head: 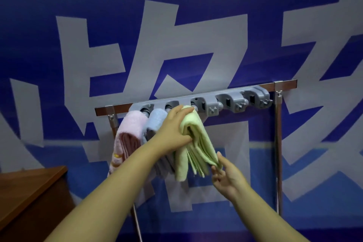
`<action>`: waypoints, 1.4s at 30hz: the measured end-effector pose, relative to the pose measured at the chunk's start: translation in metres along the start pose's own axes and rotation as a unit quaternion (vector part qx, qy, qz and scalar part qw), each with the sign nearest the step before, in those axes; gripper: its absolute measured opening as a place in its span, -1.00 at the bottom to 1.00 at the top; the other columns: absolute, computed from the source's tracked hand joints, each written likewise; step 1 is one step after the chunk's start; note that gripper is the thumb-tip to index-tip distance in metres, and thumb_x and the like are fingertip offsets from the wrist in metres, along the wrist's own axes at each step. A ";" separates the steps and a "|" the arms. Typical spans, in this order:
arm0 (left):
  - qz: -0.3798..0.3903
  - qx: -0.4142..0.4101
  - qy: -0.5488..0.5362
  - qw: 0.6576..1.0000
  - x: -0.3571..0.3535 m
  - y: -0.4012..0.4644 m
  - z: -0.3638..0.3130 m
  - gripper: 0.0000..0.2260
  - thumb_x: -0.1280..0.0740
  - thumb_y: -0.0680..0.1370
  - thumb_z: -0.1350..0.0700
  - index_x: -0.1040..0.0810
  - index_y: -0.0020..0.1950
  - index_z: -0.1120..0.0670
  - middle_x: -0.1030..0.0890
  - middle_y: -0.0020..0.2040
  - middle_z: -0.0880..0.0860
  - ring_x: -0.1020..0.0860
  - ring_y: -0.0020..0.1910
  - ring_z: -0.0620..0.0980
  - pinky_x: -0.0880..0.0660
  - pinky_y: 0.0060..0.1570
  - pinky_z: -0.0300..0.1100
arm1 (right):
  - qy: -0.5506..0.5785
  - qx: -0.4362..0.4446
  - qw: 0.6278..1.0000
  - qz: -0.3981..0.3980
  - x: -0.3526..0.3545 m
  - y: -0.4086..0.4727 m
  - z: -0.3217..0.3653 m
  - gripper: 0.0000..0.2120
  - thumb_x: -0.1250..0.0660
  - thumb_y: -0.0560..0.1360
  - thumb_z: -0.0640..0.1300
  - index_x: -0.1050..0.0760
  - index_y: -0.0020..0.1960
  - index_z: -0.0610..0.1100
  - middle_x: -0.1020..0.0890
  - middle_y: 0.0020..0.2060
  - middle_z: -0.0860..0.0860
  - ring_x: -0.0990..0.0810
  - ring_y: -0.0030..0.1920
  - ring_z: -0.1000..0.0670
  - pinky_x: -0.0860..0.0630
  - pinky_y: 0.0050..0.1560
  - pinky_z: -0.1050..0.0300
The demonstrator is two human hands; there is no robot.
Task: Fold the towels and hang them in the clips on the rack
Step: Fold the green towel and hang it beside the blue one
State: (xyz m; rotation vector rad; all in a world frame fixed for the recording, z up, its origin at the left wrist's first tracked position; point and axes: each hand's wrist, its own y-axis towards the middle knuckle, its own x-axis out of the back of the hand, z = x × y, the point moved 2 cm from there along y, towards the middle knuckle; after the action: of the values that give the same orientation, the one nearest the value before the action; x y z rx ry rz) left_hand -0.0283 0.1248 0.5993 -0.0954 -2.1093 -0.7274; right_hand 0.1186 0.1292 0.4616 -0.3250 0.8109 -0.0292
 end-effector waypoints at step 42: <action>0.231 0.461 -0.360 0.778 -0.326 -0.275 0.118 -0.41 -0.33 0.54 0.10 -0.13 0.48 -0.14 -0.30 0.44 0.03 -0.42 0.28 -0.03 -0.46 -0.01 -0.19 | -0.248 -0.184 0.937 -0.165 0.273 0.008 -0.178 -0.81 -0.33 0.51 -0.04 -0.40 -0.24 -0.03 -0.49 -0.50 0.07 -0.50 -0.53 0.20 -0.37 -0.45 0.36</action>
State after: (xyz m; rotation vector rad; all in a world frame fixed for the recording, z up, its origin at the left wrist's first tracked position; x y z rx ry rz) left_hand -0.0027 0.0225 0.1698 -0.3762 -2.7559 0.8146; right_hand 0.1791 0.0470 0.1517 -0.7867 0.2461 -0.1067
